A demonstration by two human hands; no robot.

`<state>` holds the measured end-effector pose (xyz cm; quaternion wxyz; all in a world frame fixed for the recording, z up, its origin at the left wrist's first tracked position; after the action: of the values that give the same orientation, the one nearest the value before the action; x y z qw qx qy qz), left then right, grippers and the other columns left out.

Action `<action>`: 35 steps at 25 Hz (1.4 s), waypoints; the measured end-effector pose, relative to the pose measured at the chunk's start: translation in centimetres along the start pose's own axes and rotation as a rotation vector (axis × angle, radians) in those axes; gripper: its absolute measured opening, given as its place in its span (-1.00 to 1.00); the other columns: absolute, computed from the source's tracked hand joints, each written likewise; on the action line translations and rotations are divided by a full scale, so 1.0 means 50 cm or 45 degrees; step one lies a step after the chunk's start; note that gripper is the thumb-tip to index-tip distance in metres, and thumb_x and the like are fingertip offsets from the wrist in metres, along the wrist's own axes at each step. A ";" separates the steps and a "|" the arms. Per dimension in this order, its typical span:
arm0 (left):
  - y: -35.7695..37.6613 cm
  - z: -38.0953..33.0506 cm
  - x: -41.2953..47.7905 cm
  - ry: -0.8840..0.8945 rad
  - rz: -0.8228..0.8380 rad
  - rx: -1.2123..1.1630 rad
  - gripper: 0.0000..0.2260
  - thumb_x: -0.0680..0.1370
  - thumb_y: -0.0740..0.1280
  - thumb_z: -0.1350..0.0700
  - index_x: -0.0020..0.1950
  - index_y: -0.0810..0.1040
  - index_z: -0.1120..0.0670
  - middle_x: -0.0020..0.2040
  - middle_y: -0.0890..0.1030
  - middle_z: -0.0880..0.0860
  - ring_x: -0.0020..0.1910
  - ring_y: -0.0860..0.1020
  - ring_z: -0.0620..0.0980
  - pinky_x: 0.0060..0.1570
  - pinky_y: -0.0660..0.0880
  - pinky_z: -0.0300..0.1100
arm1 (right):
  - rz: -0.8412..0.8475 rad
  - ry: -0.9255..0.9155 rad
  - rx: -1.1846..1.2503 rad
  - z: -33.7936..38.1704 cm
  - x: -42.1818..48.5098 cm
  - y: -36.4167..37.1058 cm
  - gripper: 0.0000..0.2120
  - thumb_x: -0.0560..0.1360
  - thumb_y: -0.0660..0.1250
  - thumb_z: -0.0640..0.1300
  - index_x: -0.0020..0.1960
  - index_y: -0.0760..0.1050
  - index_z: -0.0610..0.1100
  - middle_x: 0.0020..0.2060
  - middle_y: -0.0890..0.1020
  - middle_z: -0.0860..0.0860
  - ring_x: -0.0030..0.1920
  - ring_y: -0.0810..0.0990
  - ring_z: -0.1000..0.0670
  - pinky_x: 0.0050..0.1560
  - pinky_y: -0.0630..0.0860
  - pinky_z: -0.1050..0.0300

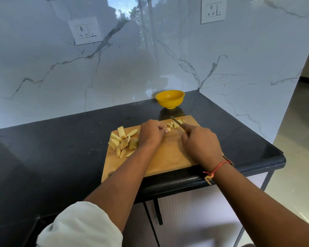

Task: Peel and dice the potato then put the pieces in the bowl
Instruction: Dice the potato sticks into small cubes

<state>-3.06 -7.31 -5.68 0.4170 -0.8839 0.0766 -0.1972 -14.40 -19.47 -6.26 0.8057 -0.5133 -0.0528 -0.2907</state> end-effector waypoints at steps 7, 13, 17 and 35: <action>0.018 -0.040 0.026 -0.017 0.009 0.016 -0.86 0.53 0.47 0.06 -0.02 0.71 0.11 -0.07 0.69 0.06 -0.05 0.61 0.01 -0.06 0.53 -0.14 | -0.020 -0.041 -0.075 -0.003 0.001 0.012 -0.61 0.64 0.10 0.02 0.44 0.43 0.15 -0.21 0.62 0.03 -0.27 0.57 0.03 -0.23 0.62 0.07; -0.074 -0.011 -0.014 0.108 -0.029 -0.048 -0.86 0.56 0.42 0.12 0.10 0.69 0.06 0.03 0.69 0.00 -0.01 0.59 -0.08 -0.03 0.45 -0.25 | -0.002 -0.209 -0.078 0.007 -0.016 0.004 -0.58 0.62 0.12 0.03 0.46 0.42 0.16 -0.10 0.62 0.01 -0.17 0.57 -0.03 -0.29 0.51 0.09; -0.183 0.057 -0.045 0.114 0.160 0.141 -0.85 0.55 0.44 0.07 0.10 0.68 -0.01 0.01 0.63 -0.10 -0.07 0.53 -0.20 -0.07 0.43 -0.29 | 0.058 -0.382 -0.039 0.020 -0.028 0.001 -0.59 0.62 0.14 0.02 0.45 0.44 0.15 0.02 0.65 0.01 -0.08 0.60 -0.03 -0.24 0.47 0.11; -0.201 0.081 -0.011 0.127 0.749 0.575 -0.67 0.55 0.42 0.03 0.30 0.57 0.05 0.11 0.61 -0.01 0.05 0.58 -0.05 0.12 0.52 -0.14 | 0.070 -0.231 -0.048 0.046 -0.036 0.016 -0.61 0.64 0.12 0.08 0.43 0.45 0.18 -0.12 0.65 0.06 -0.24 0.55 0.07 -0.30 0.54 0.12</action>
<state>-2.18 2.16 -0.43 0.6361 -0.6991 0.3022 -0.1238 -14.98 -16.50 -6.50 0.7956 -0.5539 -0.1060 -0.2215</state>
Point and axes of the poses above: each hand's wrist, its own x-axis towards the middle knuckle, its own y-axis out of the palm, z = x × y, the point moved 1 cm from there along x, towards the middle knuckle
